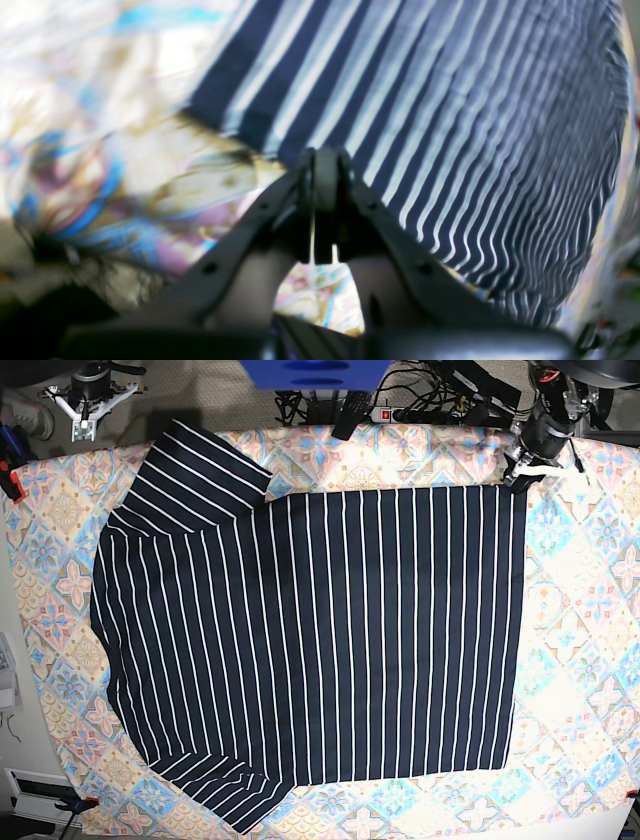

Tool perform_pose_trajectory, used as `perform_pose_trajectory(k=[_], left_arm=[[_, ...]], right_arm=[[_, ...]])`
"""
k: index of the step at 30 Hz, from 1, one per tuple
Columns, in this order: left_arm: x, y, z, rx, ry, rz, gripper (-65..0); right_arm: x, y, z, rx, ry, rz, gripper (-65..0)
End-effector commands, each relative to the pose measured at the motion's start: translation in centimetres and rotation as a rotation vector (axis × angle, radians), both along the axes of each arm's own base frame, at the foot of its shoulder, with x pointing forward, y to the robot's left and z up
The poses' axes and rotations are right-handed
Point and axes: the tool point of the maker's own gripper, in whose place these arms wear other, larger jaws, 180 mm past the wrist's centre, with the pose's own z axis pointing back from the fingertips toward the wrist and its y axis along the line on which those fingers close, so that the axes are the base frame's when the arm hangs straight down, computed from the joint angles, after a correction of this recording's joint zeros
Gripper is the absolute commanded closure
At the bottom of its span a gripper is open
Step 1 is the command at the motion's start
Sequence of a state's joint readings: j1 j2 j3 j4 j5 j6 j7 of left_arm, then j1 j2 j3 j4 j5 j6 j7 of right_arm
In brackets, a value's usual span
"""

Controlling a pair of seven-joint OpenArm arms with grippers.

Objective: Fold the T-shirt properly
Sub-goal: 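Lower the left gripper and grasp the shirt's hem corner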

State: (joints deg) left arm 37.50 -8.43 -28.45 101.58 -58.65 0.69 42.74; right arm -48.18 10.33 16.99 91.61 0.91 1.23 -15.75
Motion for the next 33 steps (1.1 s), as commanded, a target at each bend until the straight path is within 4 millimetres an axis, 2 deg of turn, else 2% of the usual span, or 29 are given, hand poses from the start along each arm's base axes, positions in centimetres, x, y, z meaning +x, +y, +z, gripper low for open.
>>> perform_pose_trajectory(k=[1,4,9,13,19,25,29,33], left_arm=[[0.4,0.2,0.4,-0.015,-0.019,0.013,-0.9],[-0.2,0.6,-0.6,-0.064,0.019,0.057,-5.1],[-0.1,1.3,-0.7,-0.095,0.026,0.094,-22.7],[-0.1,1.2,-1.0,-0.107,0.019,0.114,-31.4],[-0.1,1.0,-3.2,-0.180,0.041,0.190,-32.8],[-0.1,1.0,-3.4,-0.180,0.043,0.193,-32.8],[0.9,1.0,-3.3,-0.183,0.024,0.195,-32.8],[1.1,0.8,-4.6,-0.221,0.042,0.217,-32.8]], right_arm=[[0.8,-0.5,0.8,-0.020,-0.031,0.004,0.0],[1.2,-0.5,0.8,-0.020,-0.040,0.003,0.0],[1.2,-0.5,0.8,-0.020,-0.039,0.003,0.0],[1.1,-0.5,0.7,-0.020,-0.038,0.002,0.0],[1.1,-0.6,0.7,-0.019,-0.036,0.001,0.0],[1.0,-0.6,0.6,-0.019,-0.035,0.000,0.0],[1.0,-0.6,0.6,-0.019,-0.035,0.000,0.0],[1.0,-0.6,0.6,-0.019,-0.035,0.000,-0.1]])
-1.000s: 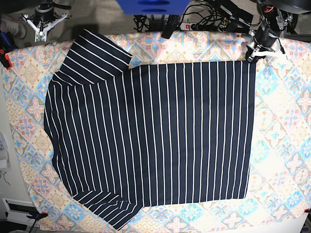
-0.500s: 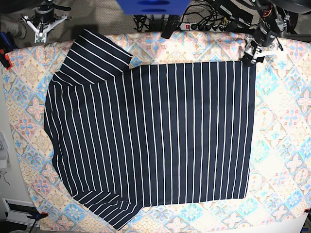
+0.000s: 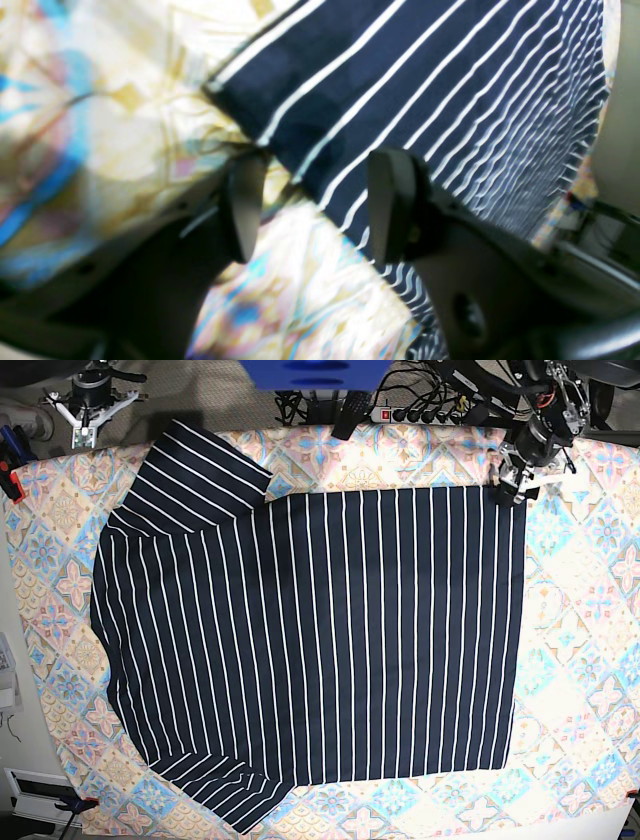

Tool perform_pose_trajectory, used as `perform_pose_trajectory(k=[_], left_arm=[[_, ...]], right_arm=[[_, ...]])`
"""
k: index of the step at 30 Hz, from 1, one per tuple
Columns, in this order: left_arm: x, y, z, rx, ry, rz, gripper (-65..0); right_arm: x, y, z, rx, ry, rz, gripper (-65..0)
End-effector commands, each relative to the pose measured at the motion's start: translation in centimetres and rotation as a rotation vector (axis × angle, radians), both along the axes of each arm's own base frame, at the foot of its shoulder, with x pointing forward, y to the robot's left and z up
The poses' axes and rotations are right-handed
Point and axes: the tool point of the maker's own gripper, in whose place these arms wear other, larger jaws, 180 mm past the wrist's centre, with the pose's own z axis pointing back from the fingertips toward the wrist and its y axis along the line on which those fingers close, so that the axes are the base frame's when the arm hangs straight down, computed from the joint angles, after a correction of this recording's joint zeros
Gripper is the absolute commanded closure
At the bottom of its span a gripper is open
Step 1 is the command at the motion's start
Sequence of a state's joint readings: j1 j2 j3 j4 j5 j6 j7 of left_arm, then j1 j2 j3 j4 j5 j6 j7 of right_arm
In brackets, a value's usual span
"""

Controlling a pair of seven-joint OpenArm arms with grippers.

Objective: Fold the T-shirt properly
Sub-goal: 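Lower the left gripper and grasp the shirt's hem corner, then lower the right gripper and grasp the shirt's sleeve corner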

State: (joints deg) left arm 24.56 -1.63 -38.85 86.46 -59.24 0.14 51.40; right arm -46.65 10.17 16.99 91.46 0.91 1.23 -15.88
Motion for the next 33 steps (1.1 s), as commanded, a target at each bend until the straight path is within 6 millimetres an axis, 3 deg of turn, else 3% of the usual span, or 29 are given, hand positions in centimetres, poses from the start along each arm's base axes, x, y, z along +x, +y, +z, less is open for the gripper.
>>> perform_pose_trajectory(k=[1,4,11,13,18,22,29,33], left_arm=[[-0.2,0.1,-0.3,-0.007,0.009,0.002,-32.8],[-0.5,0.0,-1.2,-0.028,0.029,0.015,-32.8],[0.2,-0.1,-1.0,-0.034,0.013,0.016,-31.8],[0.3,-0.2,-1.0,-0.037,0.014,0.014,-25.7],[0.3,-0.3,-1.0,-0.039,0.014,0.011,-0.1],[0.1,-0.3,-1.1,-0.040,0.019,0.010,0.0],[-0.4,-0.2,-1.2,-0.037,0.029,0.006,0.0],[-0.6,-0.2,-1.3,-0.037,0.034,0.007,0.0]], right_arm=[[0.0,-0.6,0.6,-0.022,-0.013,0.004,-0.1],[0.0,-0.6,0.7,-0.022,-0.014,0.005,-0.1],[0.1,-0.6,0.7,-0.022,-0.017,0.006,0.0],[0.2,-0.6,0.8,-0.022,-0.018,0.006,0.0],[0.0,-0.5,0.7,-0.020,-0.015,0.009,-0.2],[0.5,-0.1,1.1,-0.018,-0.027,0.021,-2.2],[2.4,3.6,2.3,0.033,-0.075,0.110,-21.4],[2.0,5.2,1.2,0.076,-0.026,0.119,-23.5]])
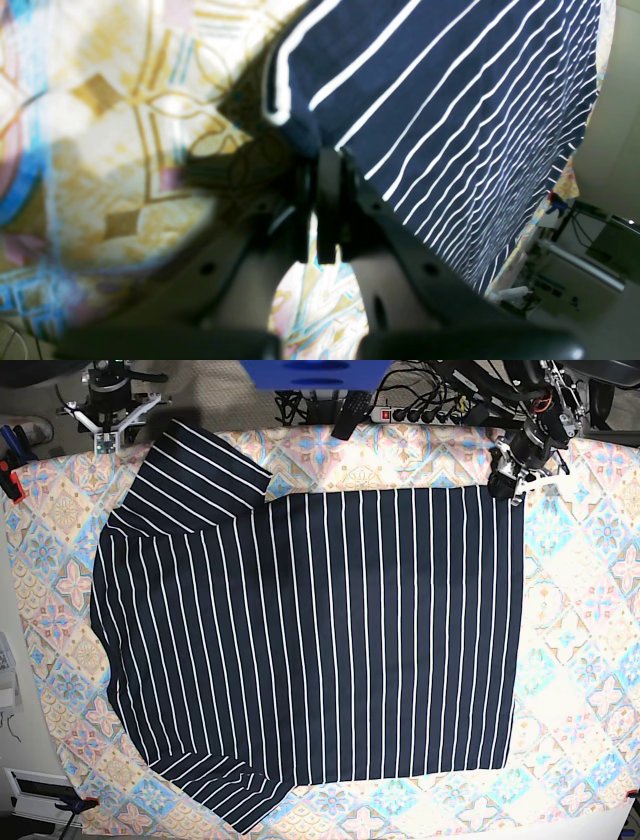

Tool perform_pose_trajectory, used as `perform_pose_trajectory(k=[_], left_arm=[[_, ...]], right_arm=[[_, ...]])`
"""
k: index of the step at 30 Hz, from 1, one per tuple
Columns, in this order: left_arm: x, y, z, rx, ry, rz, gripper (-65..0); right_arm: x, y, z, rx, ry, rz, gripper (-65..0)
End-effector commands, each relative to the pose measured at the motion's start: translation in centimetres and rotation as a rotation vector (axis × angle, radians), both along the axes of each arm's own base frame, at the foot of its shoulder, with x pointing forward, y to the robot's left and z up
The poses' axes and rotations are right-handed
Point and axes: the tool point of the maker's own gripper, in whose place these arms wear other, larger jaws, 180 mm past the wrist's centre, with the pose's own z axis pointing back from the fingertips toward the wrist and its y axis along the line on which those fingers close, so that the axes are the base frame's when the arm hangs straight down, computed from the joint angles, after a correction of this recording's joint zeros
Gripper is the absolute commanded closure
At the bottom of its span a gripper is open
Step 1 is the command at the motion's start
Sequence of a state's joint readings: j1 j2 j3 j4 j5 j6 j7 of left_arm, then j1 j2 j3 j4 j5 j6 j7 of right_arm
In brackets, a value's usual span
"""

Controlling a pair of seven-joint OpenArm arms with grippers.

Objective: Fold the T-shirt properly
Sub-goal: 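Lower the right gripper and grasp the shirt's sleeve corner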

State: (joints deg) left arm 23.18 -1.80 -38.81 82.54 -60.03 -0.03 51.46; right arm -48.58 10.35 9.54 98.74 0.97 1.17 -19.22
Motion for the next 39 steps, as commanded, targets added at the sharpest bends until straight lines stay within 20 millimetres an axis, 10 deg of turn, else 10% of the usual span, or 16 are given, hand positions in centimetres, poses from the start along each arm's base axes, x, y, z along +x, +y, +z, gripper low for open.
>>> perform_pose_trajectory(k=[1,13,25,39], left_arm=[[-0.5,0.2,0.0,0.008,0.016,-0.014,0.0],[-0.3,0.3,0.1,0.014,0.016,-0.019,0.0],[-0.2,0.2,0.1,0.013,0.013,-0.021,0.0],[-0.2,0.3,0.1,0.015,0.013,-0.019,0.0]], right_arm=[[0.1,0.4,0.3,0.004,-0.015,0.014,-23.6],[1.1,3.5,-0.5,0.062,0.019,0.062,-24.1],[6.4,3.1,-0.5,0.061,-0.020,0.026,-26.9],[4.0,3.0,-3.5,0.089,0.079,-0.006,-27.5]])
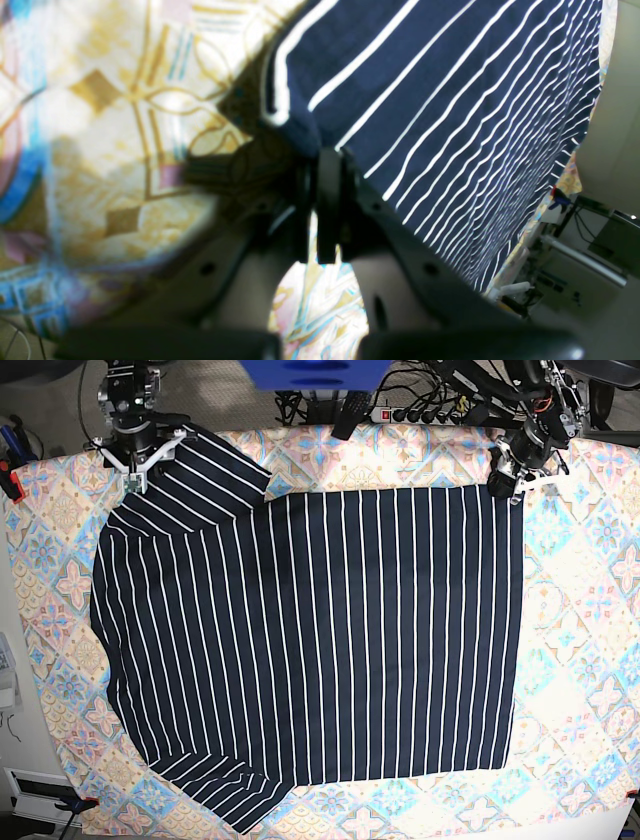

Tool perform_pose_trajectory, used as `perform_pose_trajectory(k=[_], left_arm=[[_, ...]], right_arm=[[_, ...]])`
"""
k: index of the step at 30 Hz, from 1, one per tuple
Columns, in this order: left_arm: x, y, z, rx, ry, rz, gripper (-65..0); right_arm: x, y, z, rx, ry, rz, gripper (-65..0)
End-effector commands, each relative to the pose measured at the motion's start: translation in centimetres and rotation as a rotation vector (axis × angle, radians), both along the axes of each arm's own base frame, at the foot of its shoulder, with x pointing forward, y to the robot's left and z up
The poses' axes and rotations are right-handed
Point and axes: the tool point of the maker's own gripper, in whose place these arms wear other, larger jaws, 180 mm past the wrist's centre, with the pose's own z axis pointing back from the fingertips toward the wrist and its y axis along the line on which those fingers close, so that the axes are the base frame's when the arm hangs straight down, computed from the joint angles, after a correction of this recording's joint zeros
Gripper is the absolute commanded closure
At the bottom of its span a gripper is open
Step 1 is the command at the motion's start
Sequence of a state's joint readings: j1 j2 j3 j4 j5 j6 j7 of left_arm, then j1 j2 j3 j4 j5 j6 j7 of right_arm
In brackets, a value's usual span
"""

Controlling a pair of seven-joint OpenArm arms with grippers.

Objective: Fold the T-shirt properly
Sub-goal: 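Lower the right gripper and grasp the shirt's sleeve corner, then lift the shirt edge with both grippers and fold it over the body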

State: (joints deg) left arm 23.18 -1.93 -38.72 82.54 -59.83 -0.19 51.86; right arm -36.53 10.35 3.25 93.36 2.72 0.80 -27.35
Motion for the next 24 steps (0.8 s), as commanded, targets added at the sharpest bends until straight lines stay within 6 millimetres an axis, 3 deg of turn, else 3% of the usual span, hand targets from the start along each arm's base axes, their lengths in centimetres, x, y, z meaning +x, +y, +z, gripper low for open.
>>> perform_pose_trajectory(k=[1,3,15,20,24], left_arm=[[-0.2,0.4,0.1,0.016,0.010,-0.009,0.0],[-0.2,0.4,0.1,0.016,0.010,-0.009,0.0],[-0.4,0.3,0.0,0.016,0.016,-0.011,0.0],[-1.2,0.4,-0.2,0.018,0.031,-0.013,0.0],[-2.0,0.7,-0.1,0.020,0.049,-0.028,0.0]], right_arm=[[-1.3,-0.1,-0.6,0.017,0.051,-0.016,-27.5],[-1.4,0.4,-0.8,0.073,0.047,-0.050,-26.8],[-1.2,1.2,-0.7,0.210,0.019,-0.152,-0.7],[-1.6,0.9,-0.1,0.202,0.017,-0.139,-0.7],[-1.8,0.3,1.7,0.185,-0.016,-0.138,-0.7]])
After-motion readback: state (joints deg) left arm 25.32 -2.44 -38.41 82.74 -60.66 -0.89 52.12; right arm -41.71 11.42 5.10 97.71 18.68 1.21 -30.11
